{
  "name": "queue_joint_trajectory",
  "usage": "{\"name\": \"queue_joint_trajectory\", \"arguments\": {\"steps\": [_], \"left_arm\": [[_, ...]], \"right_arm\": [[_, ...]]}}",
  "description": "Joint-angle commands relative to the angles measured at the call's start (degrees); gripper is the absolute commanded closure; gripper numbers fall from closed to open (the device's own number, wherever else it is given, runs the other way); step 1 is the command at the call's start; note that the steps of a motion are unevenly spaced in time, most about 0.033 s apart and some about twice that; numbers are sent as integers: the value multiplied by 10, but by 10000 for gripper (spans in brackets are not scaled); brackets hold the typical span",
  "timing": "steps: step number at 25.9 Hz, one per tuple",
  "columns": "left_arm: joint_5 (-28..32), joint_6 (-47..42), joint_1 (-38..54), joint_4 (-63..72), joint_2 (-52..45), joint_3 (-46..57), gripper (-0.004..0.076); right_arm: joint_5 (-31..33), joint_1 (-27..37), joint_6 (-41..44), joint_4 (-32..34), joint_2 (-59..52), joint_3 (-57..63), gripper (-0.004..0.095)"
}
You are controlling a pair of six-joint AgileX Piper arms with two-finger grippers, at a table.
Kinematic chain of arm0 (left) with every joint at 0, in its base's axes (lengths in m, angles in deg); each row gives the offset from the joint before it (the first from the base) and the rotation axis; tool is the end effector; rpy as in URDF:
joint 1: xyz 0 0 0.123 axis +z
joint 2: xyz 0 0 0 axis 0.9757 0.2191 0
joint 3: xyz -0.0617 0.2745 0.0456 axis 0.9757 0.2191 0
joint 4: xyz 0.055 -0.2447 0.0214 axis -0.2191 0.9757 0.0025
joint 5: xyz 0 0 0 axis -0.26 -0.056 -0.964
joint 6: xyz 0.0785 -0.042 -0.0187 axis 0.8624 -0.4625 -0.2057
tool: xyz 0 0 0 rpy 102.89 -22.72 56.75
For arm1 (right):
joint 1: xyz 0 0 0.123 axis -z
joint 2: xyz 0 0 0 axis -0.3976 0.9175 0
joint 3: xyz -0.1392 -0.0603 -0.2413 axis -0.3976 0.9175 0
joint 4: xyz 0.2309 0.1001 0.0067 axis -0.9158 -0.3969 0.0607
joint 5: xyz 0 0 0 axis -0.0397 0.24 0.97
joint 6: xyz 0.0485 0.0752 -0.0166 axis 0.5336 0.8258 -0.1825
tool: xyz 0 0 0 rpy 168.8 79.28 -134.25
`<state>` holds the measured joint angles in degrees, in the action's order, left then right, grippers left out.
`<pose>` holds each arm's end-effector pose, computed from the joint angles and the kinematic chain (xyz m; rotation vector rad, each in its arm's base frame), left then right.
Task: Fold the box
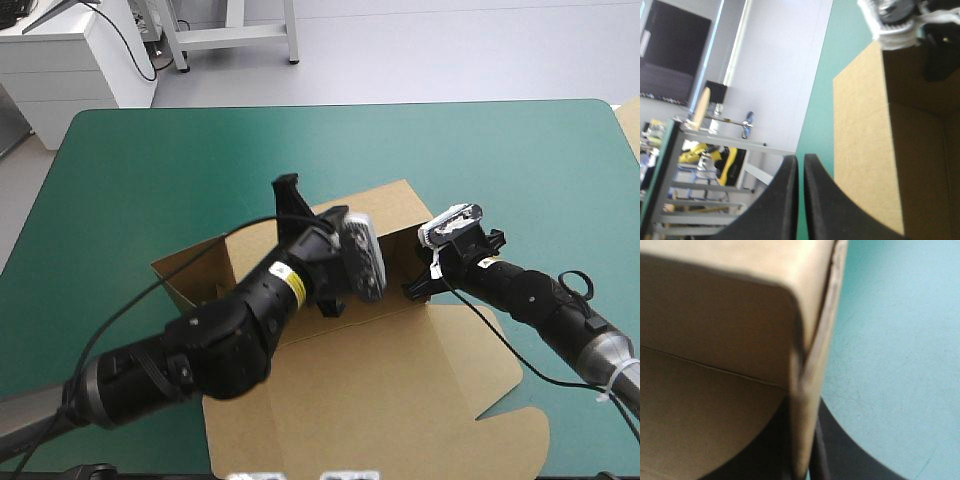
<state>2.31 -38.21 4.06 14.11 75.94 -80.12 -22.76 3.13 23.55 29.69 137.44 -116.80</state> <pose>0.1390 -0.2586 0.4178 1.3696 1.3316 0.3647 0.2419 0.1035 0.2732 -0.6194 2.0429 0.2715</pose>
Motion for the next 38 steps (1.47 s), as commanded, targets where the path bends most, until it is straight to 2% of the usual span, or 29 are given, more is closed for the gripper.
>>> {"name": "queue_joint_trajectory", "arguments": {"steps": [1,5,7,11,16,22,26,27,30,33,38], "left_arm": [[29,39,84,94,-19,-66,706],[16,51,195,187,-19,-120,706],[-10,51,285,246,-19,-142,706],[-27,51,432,350,-19,-142,706],[-29,99,548,448,-19,-142,706],[-52,101,629,479,-19,-142,708],[-70,101,648,463,-19,-142,708],[-77,101,649,453,-19,-142,708],[-78,101,650,452,-19,-142,708],[-75,101,650,452,-19,-142,708],[-75,102,650,464,-19,-142,709]], "right_arm": [[-12,-2,-5,-2,-15,-18,928],[-12,-2,-5,-2,-15,-18,927],[-12,-2,-5,-2,-15,-18,927],[-13,-2,-5,-2,-15,-18,927],[14,1,25,13,-16,-28,927],[127,21,131,129,-16,-104,927],[218,26,242,247,-16,-177,927],[256,26,301,302,-15,-205,927],[314,26,412,408,-15,-247,927],[334,26,450,467,-12,-261,928],[332,26,477,484,51,-264,928]]}}
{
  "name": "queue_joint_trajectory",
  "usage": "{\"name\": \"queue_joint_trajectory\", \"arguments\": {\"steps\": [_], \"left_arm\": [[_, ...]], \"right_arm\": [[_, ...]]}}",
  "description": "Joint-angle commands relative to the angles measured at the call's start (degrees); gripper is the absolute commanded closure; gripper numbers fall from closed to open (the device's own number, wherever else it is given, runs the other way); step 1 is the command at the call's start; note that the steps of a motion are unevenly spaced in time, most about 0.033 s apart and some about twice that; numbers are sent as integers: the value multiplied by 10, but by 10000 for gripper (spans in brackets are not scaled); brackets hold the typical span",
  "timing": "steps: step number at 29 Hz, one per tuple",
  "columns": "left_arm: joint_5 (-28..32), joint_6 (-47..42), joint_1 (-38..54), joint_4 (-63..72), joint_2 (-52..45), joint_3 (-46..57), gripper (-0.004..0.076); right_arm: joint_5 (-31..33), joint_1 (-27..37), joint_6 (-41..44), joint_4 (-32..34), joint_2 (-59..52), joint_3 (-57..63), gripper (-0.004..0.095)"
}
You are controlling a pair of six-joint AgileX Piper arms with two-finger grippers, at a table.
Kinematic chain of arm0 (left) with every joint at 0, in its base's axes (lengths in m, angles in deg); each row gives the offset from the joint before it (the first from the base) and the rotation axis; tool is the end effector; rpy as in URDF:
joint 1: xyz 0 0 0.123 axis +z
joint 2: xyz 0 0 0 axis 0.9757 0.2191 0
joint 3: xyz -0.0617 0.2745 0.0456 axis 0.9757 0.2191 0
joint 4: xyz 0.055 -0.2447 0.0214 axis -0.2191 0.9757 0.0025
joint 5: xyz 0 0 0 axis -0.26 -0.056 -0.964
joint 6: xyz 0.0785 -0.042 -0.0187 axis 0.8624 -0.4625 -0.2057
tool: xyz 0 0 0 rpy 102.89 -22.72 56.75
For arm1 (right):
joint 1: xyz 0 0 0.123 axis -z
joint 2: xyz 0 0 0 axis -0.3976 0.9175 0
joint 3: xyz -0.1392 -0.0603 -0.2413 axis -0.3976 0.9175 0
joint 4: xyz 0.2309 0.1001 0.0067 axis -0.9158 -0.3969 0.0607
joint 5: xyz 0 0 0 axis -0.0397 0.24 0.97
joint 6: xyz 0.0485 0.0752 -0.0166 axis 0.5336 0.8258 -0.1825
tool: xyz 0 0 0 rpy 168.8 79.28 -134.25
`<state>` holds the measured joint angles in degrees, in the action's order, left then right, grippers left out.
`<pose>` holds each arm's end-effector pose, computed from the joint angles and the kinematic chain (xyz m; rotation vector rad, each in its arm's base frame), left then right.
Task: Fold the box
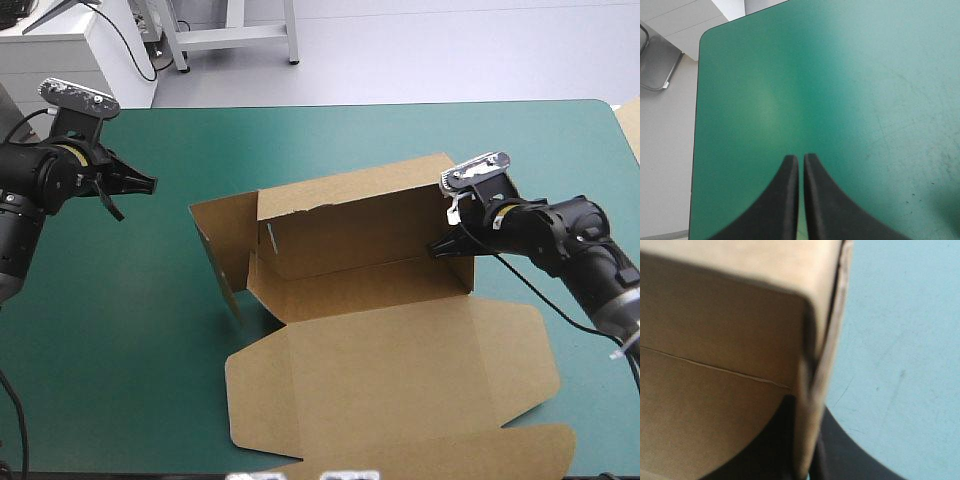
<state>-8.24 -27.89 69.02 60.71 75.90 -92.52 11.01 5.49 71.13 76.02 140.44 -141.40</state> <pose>0.2767 -0.0217 0.4406 0.3102 2.2647 0.2744 0.2625 0.0854 0.3492 -0.5237 2.3473 0.0929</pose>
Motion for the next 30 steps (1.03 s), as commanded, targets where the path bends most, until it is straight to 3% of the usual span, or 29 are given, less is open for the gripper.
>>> {"name": "queue_joint_trajectory", "arguments": {"steps": [1,8,18,21,28,30], "left_arm": [[30,-1,0,-1,-18,-18,709],[30,-1,0,-1,-17,-18,709],[27,-1,0,12,-17,-18,709],[26,0,0,21,-17,-18,709],[25,0,0,20,-17,-18,709],[25,0,0,19,-17,-18,709]], "right_arm": [[-9,3,4,23,38,-19,928],[-8,5,23,21,168,-118,928],[23,8,24,18,265,-239,903],[36,8,20,18,276,-263,781],[105,8,-25,7,275,-329,346],[133,8,-26,3,275,-360,289]]}}
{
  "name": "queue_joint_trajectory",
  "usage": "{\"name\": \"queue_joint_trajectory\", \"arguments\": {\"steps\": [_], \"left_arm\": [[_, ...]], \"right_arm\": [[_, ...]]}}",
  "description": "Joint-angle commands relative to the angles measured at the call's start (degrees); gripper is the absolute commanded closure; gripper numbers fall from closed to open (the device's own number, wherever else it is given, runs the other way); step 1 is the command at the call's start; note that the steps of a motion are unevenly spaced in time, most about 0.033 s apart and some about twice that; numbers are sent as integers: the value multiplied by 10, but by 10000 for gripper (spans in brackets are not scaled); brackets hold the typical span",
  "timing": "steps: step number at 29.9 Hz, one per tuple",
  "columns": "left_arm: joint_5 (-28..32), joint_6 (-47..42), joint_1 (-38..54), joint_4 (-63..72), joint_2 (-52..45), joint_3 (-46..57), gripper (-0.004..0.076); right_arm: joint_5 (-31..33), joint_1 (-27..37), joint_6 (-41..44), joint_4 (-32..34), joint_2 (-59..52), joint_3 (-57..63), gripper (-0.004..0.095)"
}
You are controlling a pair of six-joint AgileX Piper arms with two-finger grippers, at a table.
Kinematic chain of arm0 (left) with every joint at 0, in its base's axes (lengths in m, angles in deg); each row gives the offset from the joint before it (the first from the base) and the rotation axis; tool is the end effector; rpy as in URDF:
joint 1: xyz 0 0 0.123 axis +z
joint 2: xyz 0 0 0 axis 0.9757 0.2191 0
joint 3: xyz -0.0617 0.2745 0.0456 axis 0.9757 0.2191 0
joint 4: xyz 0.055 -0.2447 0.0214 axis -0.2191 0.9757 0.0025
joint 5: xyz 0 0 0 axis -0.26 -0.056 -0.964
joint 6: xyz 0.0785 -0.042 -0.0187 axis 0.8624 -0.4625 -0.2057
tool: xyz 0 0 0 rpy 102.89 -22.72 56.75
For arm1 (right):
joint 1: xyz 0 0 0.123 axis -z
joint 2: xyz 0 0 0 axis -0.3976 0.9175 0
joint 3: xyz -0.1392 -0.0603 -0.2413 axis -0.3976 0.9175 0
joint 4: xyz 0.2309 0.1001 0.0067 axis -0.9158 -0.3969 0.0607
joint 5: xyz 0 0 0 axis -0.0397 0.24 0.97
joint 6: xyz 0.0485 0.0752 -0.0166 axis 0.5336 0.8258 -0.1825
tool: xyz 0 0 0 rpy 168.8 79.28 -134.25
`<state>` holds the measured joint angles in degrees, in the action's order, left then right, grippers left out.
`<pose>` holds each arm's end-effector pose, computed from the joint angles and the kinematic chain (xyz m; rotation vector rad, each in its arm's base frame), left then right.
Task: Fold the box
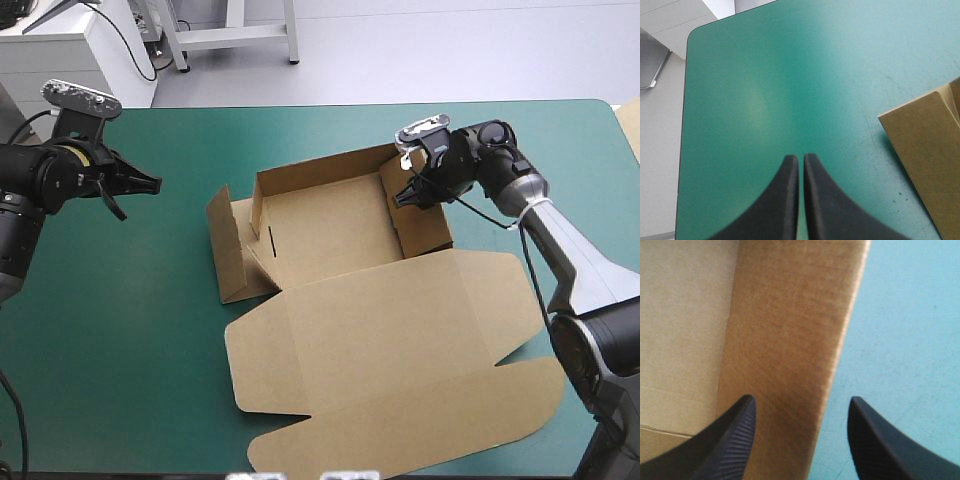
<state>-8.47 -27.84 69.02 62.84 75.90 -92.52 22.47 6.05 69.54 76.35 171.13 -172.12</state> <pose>0.2762 -0.0244 0.4397 0.3057 2.2737 0.2290 0.3921 0.1228 0.3177 -0.5928 2.5351 0.0532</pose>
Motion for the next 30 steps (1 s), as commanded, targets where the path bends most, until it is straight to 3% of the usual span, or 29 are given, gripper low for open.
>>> {"name": "queue_joint_trajectory", "arguments": {"steps": [1,9,19,26,30], "left_arm": [[28,0,0,-3,-17,-18,709],[10,0,0,3,-17,-18,714],[2,0,0,0,-17,37,715],[7,0,0,24,-17,107,715],[23,0,0,40,-18,121,715]], "right_arm": [[34,3,-10,0,-32,-69,280],[123,3,-27,-8,-32,-153,279],[125,7,-35,-14,17,-155,279],[101,46,-56,-96,73,-175,279],[104,60,-62,-109,105,-207,279]]}}
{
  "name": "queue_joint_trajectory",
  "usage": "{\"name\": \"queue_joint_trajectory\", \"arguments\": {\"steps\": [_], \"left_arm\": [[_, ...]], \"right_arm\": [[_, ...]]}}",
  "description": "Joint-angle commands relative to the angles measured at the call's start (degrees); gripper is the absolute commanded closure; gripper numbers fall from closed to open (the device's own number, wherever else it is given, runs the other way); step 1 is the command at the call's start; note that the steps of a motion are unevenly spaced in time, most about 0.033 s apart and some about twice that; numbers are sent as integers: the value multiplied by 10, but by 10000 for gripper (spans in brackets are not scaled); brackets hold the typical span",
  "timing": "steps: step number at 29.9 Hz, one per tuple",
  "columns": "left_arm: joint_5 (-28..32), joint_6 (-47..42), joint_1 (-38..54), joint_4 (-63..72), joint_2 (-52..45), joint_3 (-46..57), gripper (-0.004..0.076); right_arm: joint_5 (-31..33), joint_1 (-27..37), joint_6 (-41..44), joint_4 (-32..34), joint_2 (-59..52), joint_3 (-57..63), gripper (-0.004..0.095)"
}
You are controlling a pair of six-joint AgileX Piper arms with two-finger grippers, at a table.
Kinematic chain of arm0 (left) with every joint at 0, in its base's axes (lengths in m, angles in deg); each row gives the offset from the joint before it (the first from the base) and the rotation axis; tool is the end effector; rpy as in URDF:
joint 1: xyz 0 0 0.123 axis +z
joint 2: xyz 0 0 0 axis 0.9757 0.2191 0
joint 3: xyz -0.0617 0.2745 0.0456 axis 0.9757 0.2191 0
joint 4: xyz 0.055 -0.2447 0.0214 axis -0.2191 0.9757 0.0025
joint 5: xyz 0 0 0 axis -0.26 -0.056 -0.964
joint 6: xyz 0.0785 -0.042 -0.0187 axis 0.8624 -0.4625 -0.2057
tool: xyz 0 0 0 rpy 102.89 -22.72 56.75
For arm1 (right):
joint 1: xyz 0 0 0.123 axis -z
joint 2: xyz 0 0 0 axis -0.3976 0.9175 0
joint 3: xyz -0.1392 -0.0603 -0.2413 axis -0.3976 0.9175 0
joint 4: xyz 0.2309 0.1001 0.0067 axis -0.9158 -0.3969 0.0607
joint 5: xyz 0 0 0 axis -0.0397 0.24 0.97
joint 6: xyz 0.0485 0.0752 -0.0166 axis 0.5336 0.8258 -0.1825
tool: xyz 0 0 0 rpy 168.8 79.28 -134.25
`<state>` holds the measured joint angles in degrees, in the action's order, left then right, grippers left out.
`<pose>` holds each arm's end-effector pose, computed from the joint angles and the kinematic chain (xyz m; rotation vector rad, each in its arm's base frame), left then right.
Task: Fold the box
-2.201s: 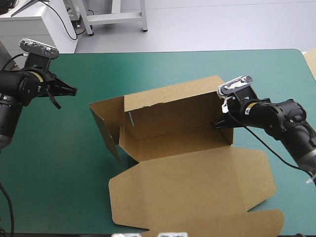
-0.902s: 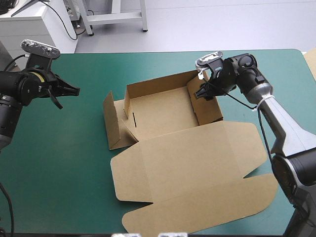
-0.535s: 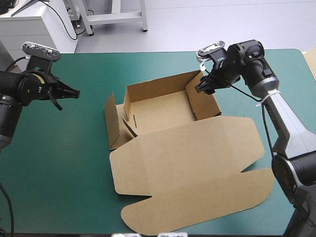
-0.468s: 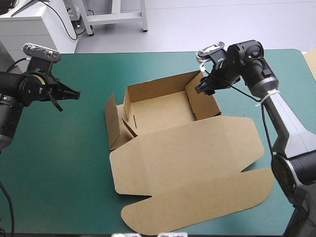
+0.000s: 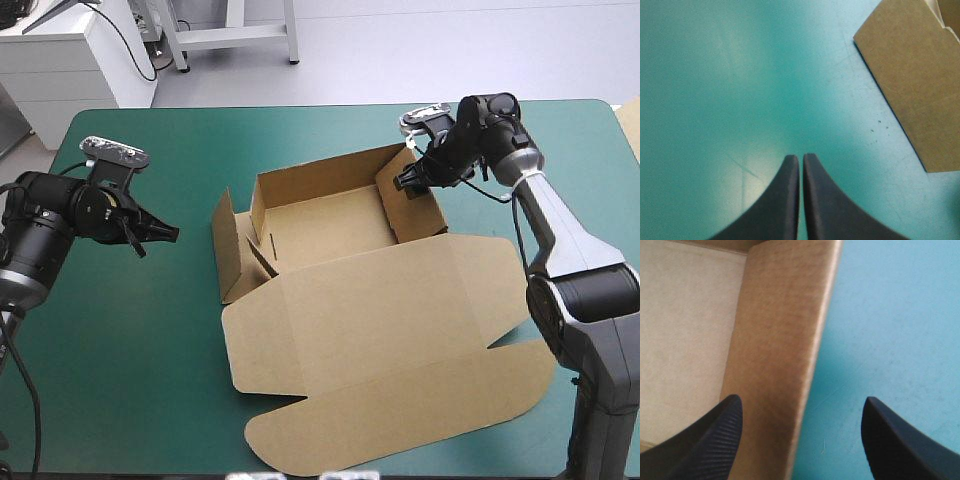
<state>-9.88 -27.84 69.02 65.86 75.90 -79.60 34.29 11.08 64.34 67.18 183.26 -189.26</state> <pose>0.2735 -0.0279 0.3696 0.3486 2.5243 0.1772 0.4384 0.1099 0.3062 -0.5856 2.6481 0.2105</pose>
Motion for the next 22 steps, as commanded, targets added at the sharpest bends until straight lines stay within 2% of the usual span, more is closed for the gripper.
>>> {"name": "queue_joint_trajectory", "arguments": {"steps": [1,9,11,13,17,19,20,22], "left_arm": [[40,0,0,11,-18,-7,715],[46,1,0,20,-18,-7,715],[46,1,0,20,-18,-7,715],[49,1,0,20,-18,-7,715],[51,1,0,20,-18,-7,715],[51,1,0,20,-18,-7,715],[53,1,0,20,-18,-7,715],[56,1,0,20,-18,-7,715]], "right_arm": [[-14,10,-12,-19,-13,-43,279],[-15,10,-21,-22,34,-65,284],[-21,10,-21,-30,36,-65,326],[-26,10,-21,-34,37,-65,426],[-24,10,-21,-34,37,-68,756],[-17,10,-29,-34,37,-68,887],[-13,10,-29,-34,37,-68,928],[-10,10,-28,-36,37,-68,928]]}}
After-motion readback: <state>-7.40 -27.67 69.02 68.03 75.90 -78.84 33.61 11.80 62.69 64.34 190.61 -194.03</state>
